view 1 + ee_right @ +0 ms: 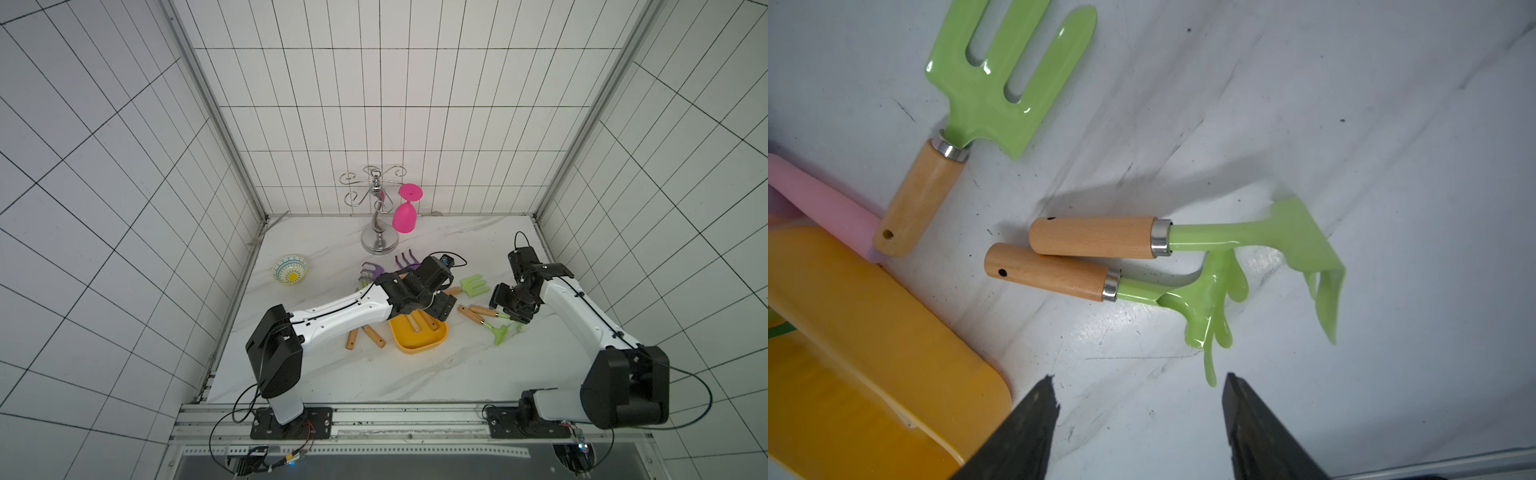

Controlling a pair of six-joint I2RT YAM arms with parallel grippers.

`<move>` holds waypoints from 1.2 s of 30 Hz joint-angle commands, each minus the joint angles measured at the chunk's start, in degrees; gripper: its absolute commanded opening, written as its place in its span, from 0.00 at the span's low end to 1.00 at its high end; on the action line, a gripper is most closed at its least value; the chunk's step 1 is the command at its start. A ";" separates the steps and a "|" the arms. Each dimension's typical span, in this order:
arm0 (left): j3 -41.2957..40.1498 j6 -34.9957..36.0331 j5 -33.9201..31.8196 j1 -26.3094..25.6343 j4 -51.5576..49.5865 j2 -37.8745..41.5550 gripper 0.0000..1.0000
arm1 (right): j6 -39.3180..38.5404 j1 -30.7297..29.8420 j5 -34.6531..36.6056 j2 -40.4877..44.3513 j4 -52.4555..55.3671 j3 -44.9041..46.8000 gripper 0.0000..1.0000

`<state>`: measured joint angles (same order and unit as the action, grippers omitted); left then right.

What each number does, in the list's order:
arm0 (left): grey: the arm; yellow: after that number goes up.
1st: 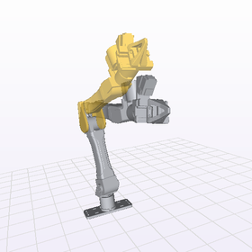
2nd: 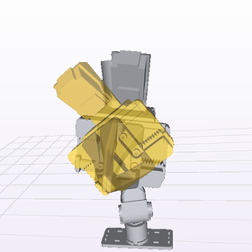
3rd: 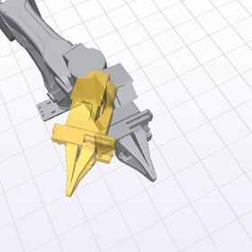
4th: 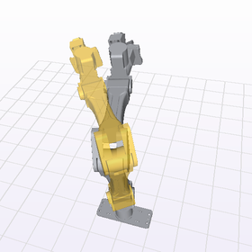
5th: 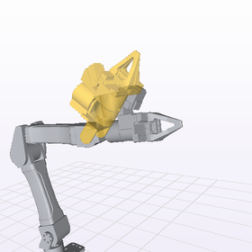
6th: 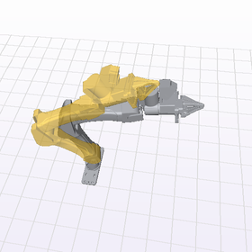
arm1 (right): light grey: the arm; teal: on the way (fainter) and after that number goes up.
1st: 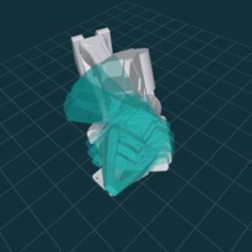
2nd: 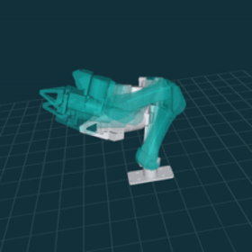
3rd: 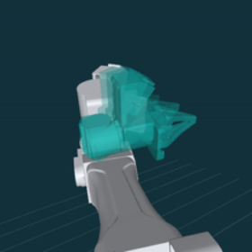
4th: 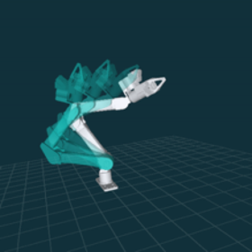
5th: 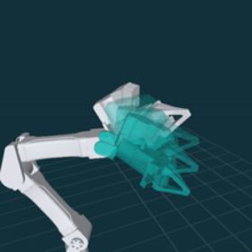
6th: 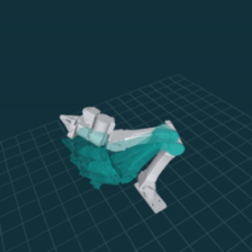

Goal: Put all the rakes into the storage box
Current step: Pick up the rake at the center of the board.

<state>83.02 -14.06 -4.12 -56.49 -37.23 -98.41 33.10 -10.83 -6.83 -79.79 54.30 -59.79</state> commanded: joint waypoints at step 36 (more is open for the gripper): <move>-29.14 -10.46 -10.74 8.39 -1.57 34.69 0.88 | 13.74 2.01 5.48 -34.27 -8.30 -14.73 0.38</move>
<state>53.84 -23.90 -13.17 -48.31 -37.56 -65.06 48.80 -9.63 -2.72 -109.80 49.58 -72.95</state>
